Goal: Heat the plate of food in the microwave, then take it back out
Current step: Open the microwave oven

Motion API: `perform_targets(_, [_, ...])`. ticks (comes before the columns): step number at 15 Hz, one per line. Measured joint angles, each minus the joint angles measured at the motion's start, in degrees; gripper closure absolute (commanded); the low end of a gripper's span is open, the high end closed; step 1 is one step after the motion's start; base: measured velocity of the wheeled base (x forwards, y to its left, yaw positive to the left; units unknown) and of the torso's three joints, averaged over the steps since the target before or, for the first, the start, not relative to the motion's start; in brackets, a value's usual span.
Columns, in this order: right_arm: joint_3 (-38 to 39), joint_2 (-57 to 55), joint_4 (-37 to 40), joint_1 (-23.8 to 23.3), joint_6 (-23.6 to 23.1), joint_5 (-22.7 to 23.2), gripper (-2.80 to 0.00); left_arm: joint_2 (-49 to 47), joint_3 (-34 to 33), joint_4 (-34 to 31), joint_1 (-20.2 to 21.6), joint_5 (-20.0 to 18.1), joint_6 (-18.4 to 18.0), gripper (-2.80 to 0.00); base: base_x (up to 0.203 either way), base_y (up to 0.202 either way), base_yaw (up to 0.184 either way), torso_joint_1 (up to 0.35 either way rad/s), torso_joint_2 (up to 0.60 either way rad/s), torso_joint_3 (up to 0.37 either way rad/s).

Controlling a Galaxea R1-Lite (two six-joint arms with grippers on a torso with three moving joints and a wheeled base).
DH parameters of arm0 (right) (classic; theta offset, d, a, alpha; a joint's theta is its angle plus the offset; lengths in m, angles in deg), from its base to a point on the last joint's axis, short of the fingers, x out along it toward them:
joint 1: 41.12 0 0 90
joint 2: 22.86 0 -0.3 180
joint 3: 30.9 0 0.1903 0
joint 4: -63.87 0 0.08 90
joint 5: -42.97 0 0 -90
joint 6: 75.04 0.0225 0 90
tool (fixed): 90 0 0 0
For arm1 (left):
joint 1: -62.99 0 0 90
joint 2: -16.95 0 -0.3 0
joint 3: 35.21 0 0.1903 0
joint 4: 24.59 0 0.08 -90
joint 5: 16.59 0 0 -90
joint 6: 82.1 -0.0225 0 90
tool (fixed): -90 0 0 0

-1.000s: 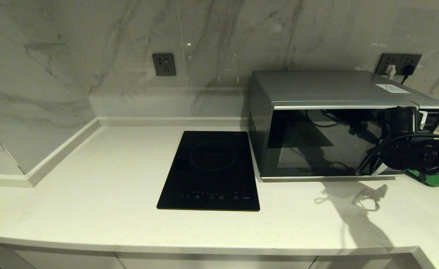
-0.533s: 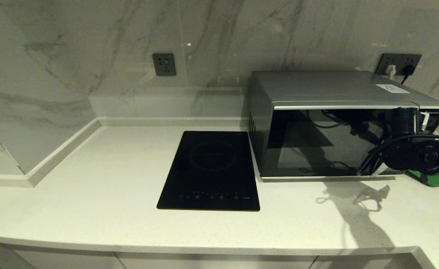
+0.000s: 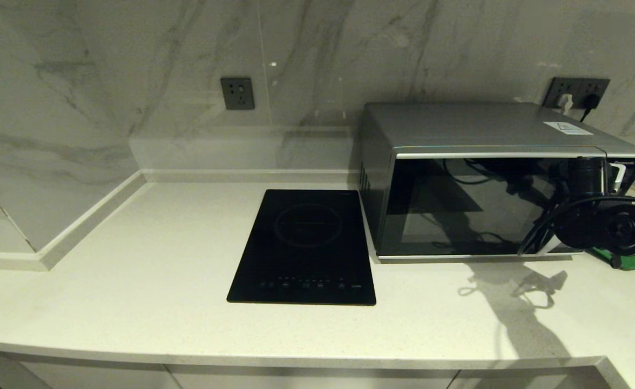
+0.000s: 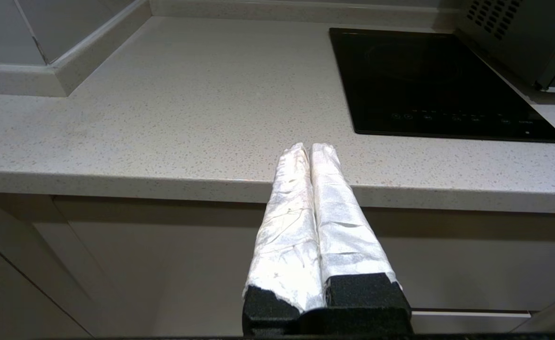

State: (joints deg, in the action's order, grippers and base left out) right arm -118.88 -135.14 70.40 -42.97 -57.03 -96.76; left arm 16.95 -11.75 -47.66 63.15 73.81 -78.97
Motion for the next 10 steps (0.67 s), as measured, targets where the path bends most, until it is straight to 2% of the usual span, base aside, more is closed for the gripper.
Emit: perform_targets(10, [-0.3,-0.6,0.0,-0.8,1.2,-1.5,-2.80,0.0,0.0,0.0,0.0,0.0,0.0,0.00,0.000,0.000,0.000,0.000,0.00,0.000])
